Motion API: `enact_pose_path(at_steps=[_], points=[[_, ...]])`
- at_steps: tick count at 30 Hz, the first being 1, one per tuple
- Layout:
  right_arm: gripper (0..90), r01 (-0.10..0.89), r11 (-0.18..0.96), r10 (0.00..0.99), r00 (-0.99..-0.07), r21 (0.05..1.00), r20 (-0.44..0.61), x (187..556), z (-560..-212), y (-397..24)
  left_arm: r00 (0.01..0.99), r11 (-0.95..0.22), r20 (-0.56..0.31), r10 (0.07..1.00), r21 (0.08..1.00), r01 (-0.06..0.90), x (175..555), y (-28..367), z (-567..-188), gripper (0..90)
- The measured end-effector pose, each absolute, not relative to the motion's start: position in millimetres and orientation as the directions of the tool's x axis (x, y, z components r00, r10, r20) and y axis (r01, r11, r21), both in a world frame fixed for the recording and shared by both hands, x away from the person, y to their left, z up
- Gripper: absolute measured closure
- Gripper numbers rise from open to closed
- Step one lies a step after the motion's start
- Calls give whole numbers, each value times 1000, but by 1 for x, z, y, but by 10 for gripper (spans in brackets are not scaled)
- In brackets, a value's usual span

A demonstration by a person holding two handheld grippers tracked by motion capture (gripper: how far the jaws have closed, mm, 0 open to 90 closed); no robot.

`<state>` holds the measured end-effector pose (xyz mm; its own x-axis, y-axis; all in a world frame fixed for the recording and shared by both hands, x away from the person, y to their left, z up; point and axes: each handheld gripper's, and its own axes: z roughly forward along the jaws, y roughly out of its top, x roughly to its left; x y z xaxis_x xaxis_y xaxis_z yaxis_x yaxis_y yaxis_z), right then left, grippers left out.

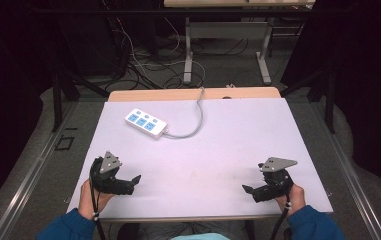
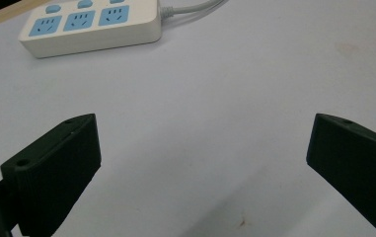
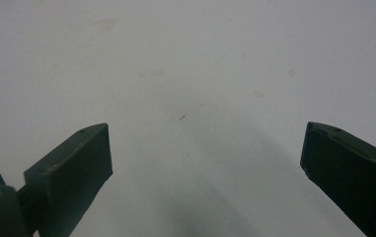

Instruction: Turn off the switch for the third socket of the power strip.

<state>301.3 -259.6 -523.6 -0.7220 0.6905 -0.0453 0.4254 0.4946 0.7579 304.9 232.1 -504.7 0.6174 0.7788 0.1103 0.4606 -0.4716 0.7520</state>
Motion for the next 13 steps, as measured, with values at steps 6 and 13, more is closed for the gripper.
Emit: enact_pose_path(at_steps=[6, 13], points=[[48, 424, 499, 686, -726, 756, -46, 301, -524, -259, 618, -474, 116, 777, 755, 453, 294, 234, -506, 1], [46, 429, 496, 691, -722, 755, -43, 301, -524, -259, 630, -484, 111, 769, 744, 460, 289, 236, -510, 1]])
